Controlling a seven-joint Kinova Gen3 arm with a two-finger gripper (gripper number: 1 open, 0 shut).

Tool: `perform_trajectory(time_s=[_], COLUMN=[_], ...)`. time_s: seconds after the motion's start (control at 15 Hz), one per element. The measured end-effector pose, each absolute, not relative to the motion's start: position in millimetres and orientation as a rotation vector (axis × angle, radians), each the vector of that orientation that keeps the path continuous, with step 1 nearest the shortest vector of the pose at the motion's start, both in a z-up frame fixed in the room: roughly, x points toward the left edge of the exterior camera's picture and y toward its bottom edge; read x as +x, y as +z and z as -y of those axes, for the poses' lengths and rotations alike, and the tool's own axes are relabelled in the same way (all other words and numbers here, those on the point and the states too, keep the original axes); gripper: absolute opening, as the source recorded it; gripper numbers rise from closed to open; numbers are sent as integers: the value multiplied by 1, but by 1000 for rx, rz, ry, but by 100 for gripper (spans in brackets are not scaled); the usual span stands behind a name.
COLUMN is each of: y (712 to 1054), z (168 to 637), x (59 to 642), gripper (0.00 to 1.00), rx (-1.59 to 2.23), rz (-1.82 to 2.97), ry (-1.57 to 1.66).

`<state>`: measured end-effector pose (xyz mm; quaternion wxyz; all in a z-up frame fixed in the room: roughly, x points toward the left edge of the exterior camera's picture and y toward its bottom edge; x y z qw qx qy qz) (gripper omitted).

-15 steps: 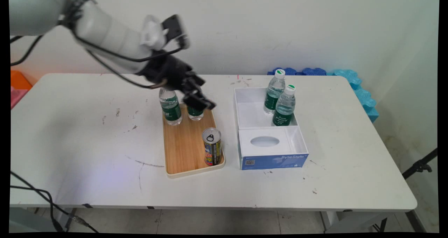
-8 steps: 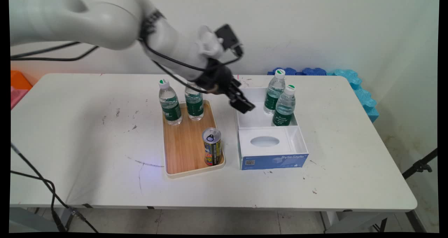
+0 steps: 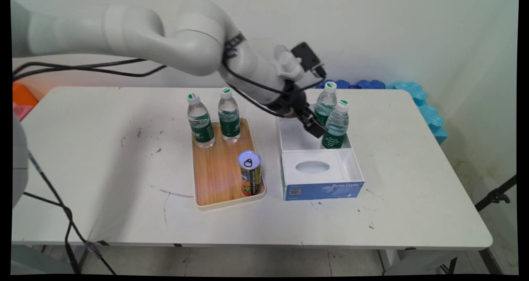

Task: Pick up the green bottle from the white box

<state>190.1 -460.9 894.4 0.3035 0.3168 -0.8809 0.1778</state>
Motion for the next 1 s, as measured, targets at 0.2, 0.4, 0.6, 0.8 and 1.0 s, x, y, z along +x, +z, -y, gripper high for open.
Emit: perform_trajectory(time_s=[0.2, 0.4, 0.6, 0.8, 1.0], y=[884, 874, 867, 861, 856], z=[474, 485, 494, 500, 506], x=[173, 158, 146, 137, 130], gripper=[100, 100, 100, 100, 0], rx=[851, 863, 874, 885, 893], rz=[2328, 2324, 2321, 2318, 2315], ry=[475, 478, 477, 474, 473])
